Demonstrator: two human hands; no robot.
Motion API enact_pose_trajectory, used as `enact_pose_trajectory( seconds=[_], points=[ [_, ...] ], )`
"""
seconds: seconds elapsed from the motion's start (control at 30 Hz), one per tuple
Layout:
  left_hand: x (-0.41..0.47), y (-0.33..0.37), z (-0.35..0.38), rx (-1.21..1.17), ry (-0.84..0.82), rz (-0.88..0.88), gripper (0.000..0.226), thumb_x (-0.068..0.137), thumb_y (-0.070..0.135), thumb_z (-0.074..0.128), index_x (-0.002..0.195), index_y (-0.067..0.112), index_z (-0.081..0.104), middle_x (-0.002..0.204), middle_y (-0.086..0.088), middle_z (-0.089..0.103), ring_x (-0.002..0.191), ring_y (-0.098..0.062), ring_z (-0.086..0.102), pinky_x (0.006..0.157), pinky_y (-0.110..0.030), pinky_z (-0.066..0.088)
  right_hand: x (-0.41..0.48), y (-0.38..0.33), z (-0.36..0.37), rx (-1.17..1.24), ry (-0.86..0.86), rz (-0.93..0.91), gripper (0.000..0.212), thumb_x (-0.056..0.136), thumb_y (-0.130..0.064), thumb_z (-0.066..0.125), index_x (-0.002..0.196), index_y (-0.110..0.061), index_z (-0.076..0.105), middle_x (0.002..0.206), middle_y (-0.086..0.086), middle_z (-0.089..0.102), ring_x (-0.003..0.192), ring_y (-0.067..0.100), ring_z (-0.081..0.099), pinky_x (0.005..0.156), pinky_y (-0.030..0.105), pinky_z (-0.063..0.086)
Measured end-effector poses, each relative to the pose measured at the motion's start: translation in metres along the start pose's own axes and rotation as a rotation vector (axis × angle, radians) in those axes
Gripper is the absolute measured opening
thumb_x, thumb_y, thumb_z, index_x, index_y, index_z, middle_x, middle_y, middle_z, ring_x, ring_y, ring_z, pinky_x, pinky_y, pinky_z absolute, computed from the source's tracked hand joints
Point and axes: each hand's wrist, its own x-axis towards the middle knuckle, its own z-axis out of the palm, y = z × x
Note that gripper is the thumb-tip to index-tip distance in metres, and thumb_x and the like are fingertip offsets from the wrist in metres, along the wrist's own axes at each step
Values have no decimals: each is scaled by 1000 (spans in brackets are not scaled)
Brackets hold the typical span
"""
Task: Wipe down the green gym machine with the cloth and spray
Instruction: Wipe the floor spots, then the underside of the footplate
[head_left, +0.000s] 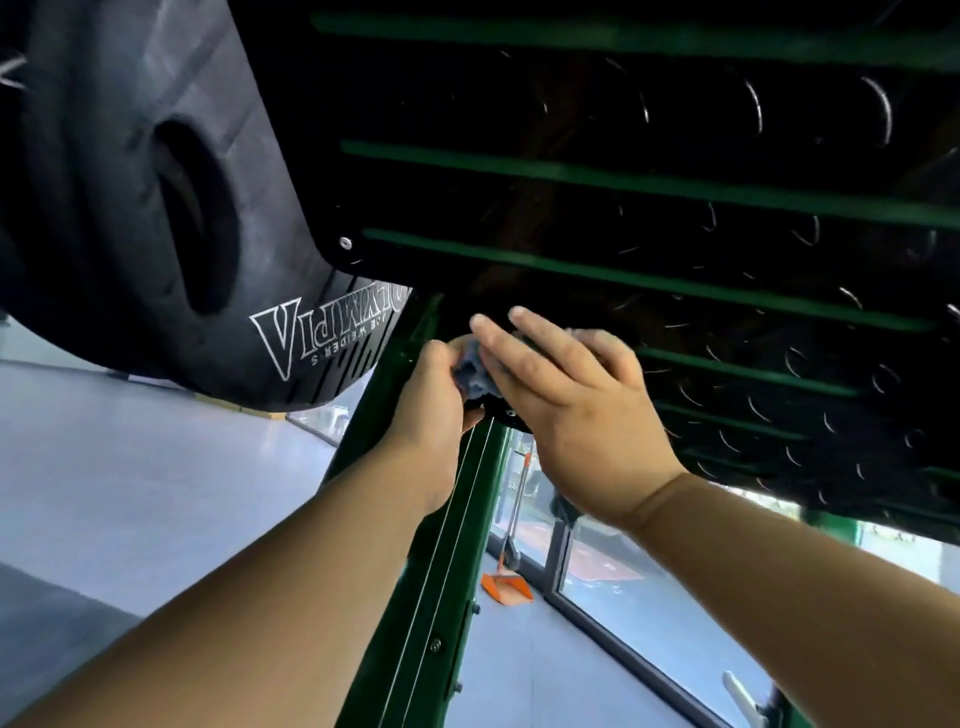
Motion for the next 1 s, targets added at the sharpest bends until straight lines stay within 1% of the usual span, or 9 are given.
enact_pose_trajectory(
  seconds=[0.1, 0.27, 0.37, 0.43, 0.57, 0.7, 0.77, 0.9, 1.0],
  points=[
    [-11, -6, 2, 33, -3, -18, 33, 97, 30, 35, 97, 28, 68, 93, 8, 71, 84, -7, 65, 82, -29, 51, -16, -6, 29, -66, -131, -113, 67, 96, -4, 7, 125, -17, 67, 145, -5, 50, 139, 15, 29, 118, 41, 5],
    [-44, -31, 2, -27, -52, -294, 26, 100, 34, 43, 119, 35, 61, 117, 0, 63, 103, -20, 61, 93, -44, 50, -36, -28, 39, 186, -84, 87, 42, 89, -12, 39, 117, -10, 69, 143, 4, 52, 135, 23, 45, 120, 43, 17],
    [-42, -26, 16, -155, -45, -388, 28, 98, 35, 47, 100, 21, 71, 102, -10, 69, 90, -24, 65, 80, -43, 54, -41, -33, 36, 321, -81, 204, 44, 81, -2, 67, 124, -7, 64, 148, 8, 46, 137, 25, 42, 116, 45, 11],
    [-38, -25, 27, -143, 17, -370, 21, 94, 28, 53, 88, 17, 71, 83, -6, 67, 77, -20, 64, 71, -34, 51, -52, -32, 31, 407, -57, 286, 47, 88, -8, 62, 134, -11, 56, 154, 5, 37, 142, 22, 33, 121, 40, 12],
    [-32, -21, 43, -117, 81, -140, 16, 84, -1, 59, 96, 9, 64, 88, -9, 71, 81, -23, 68, 71, -31, 56, -95, -30, 1, 593, 29, 500, 49, 91, -20, 46, 140, -16, 50, 153, -2, 36, 141, 10, 33, 117, 27, 25],
    [-29, -23, 51, 366, 479, 266, 33, 76, 4, 71, 84, 31, 53, 94, 3, 64, 77, -8, 63, 70, -27, 56, -105, -16, -15, 1342, 218, 1646, 20, 95, -13, 48, 110, -18, 61, 115, 0, 63, 87, 8, 63, 57, 20, 53],
    [-31, -26, 53, 419, 536, 452, 44, 74, 3, 71, 84, 38, 45, 107, -2, 59, 83, -8, 61, 72, -22, 53, -100, 7, -1, 1763, 312, 1945, 15, 92, -2, 45, 92, -12, 56, 99, 1, 60, 98, 17, 62, 77, 33, 56],
    [-38, -41, 58, 712, 348, 781, 45, 73, -4, 66, 89, 30, 41, 108, 5, 44, 85, 3, 51, 70, -9, 42, -93, 21, 7, 2187, 661, 1968, 25, 80, 8, 37, 66, -12, 42, 86, 4, 47, 98, 19, 56, 96, 30, 49],
    [-35, -46, 54, 1094, 45, 1022, 42, 67, -7, 64, 91, 24, 49, 104, 10, 42, 87, -10, 51, 72, -24, 47, -100, 23, 9, 2440, 744, 1801, 24, 61, 10, 43, 63, -12, 35, 83, 8, 47, 88, 19, 54, 88, 32, 54]
  ],
)
